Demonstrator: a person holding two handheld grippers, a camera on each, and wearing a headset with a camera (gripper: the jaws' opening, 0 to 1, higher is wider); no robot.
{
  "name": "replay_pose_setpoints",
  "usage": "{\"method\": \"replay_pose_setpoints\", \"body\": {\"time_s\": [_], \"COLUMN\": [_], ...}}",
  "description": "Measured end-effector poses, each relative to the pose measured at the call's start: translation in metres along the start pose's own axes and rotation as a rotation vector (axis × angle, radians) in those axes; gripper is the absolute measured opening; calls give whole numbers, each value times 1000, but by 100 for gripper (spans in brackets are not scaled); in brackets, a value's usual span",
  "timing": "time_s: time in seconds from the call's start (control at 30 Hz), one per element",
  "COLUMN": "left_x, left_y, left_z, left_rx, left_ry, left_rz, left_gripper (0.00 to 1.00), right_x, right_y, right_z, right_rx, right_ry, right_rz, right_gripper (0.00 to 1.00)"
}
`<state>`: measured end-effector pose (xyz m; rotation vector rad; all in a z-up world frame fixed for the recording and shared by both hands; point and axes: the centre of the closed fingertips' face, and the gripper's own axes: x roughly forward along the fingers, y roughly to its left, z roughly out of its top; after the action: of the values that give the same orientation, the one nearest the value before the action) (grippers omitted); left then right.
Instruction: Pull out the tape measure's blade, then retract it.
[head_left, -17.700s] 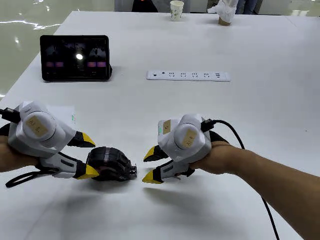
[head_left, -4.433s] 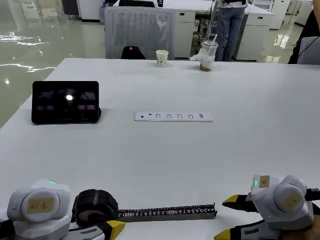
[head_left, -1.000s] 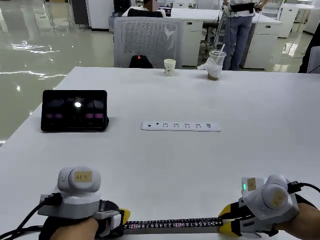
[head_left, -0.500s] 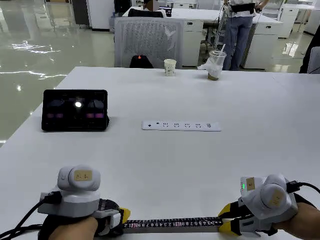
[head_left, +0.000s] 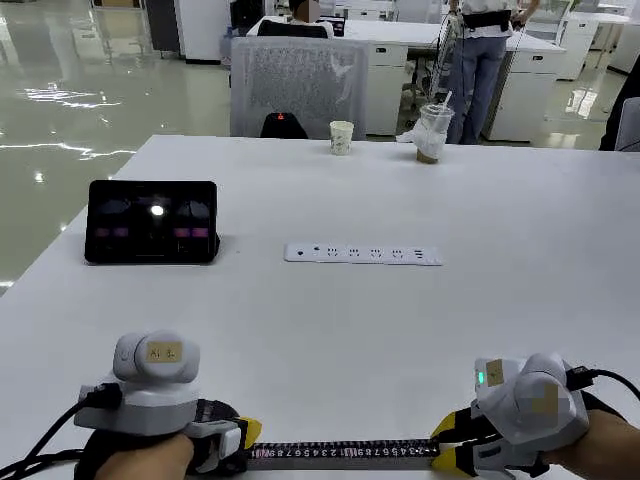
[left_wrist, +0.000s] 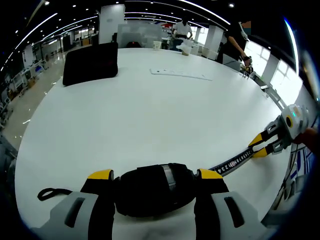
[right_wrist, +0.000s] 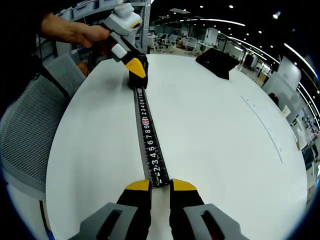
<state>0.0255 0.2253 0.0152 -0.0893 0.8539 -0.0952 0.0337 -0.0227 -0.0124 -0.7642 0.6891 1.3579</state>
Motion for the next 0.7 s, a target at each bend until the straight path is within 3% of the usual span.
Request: {"method": "replay_pose_setpoints", "body": {"time_s": [0.7], "left_x": [0], "left_y": [1], "left_z": [1], "left_rx": [-15], "left_ry": [2], "left_rz": [-18], "left_gripper": [60], "right_x": [12], "right_y": [5], "right_z": [19], "right_rx": [0], "right_ry": [-23], "right_rz": [12], "right_gripper": [10]}}
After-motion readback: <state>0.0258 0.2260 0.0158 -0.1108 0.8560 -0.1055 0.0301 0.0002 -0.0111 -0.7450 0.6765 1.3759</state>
